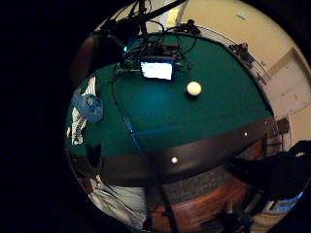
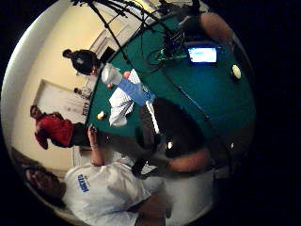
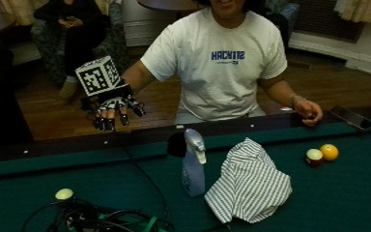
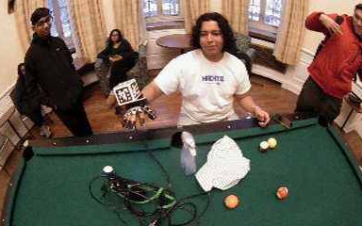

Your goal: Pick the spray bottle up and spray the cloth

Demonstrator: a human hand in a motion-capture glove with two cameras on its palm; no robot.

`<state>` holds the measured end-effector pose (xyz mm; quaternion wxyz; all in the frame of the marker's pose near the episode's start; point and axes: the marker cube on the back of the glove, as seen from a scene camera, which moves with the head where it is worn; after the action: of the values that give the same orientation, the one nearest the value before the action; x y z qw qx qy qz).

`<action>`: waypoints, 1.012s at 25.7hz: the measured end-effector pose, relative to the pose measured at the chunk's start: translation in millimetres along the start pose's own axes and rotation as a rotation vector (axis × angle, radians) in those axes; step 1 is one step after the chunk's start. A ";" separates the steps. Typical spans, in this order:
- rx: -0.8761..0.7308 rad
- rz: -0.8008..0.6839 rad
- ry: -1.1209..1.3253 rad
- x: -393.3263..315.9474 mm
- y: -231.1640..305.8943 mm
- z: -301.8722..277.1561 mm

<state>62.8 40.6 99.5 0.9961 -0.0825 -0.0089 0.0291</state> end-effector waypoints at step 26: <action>-0.114 -0.007 -0.713 -42.1 -2.7 96.7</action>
<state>18.7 51.3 194.8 0.9243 -0.1226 -0.3576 0.0522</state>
